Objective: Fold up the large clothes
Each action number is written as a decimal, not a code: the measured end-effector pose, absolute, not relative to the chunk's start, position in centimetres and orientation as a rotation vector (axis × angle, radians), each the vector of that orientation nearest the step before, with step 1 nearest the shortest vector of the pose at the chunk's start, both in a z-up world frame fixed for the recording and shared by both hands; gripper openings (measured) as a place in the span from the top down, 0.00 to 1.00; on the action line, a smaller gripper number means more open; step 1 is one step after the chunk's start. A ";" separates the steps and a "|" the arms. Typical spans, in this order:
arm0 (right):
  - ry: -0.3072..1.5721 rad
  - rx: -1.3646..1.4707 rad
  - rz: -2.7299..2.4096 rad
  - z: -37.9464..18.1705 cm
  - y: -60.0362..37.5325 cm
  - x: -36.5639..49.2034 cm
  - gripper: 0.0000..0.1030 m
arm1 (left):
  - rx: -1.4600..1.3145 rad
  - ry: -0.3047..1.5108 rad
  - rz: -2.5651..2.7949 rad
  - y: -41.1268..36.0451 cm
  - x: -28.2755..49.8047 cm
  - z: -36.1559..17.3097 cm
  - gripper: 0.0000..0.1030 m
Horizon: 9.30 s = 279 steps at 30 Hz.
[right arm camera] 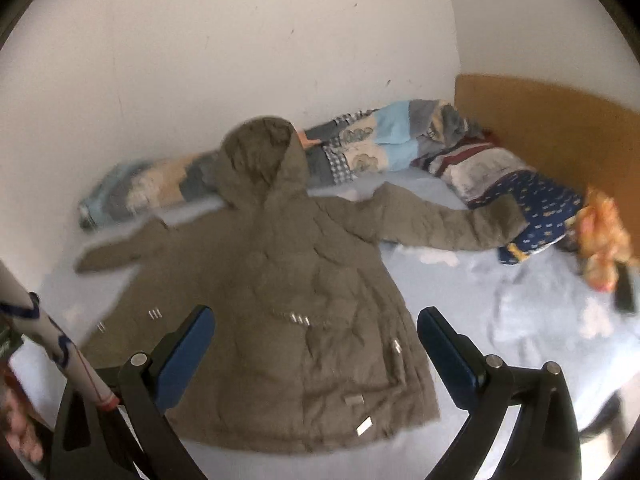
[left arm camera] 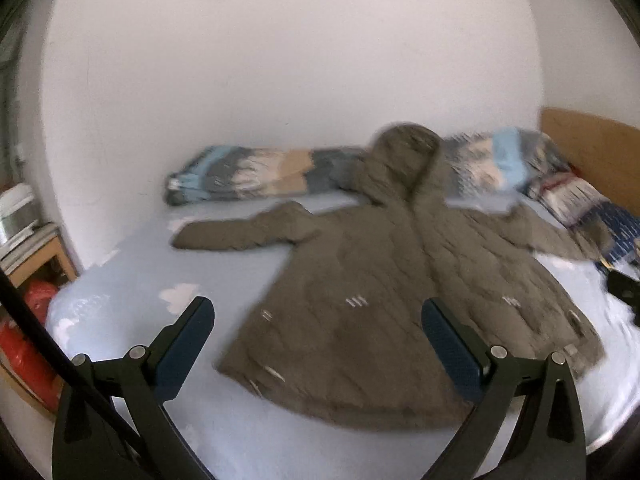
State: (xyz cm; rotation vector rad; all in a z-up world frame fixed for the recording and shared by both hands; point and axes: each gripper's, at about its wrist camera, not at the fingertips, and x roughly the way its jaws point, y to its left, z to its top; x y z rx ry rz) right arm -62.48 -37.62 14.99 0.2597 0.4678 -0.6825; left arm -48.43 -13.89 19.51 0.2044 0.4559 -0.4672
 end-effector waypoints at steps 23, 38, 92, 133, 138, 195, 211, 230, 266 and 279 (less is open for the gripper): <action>0.530 0.203 -0.686 13.0 -32.5 -63.8 0.00 | 0.230 0.498 -0.529 -16.0 -54.3 17.6 0.00; 0.562 0.212 -0.664 12.3 -33.0 -63.2 0.00 | 0.249 0.526 -0.511 -16.7 -53.7 16.7 0.00; 0.473 0.884 -0.953 7.0 -75.9 -66.2 0.34 | 0.294 0.667 -0.486 -30.0 -30.1 12.2 0.00; 0.152 0.858 -0.899 18.1 -81.6 -66.0 0.84 | 0.376 0.901 -0.445 -30.9 -27.3 6.8 0.00; 0.126 0.773 -0.805 24.7 -77.6 -62.2 0.84 | 0.309 0.868 -0.455 -29.7 -27.0 9.1 0.00; 0.684 0.609 -0.223 11.5 -53.5 -29.0 0.34 | 0.161 0.887 -0.357 -24.3 -19.0 11.1 0.00; 0.905 0.608 -0.637 2.6 -65.4 -34.8 0.32 | 0.353 1.059 -0.442 -30.6 -17.9 5.6 0.00; 0.940 0.320 -0.431 5.5 -48.1 -22.8 0.22 | 0.170 0.939 -0.395 -25.7 -16.4 11.8 0.00; 0.794 0.336 -0.280 9.8 -40.9 -36.4 0.17 | 0.132 0.912 -0.304 -20.8 -13.8 12.7 0.00; 0.758 0.294 -0.244 11.0 -39.6 -37.3 0.17 | -0.018 0.962 -0.116 -12.2 -7.4 11.7 0.00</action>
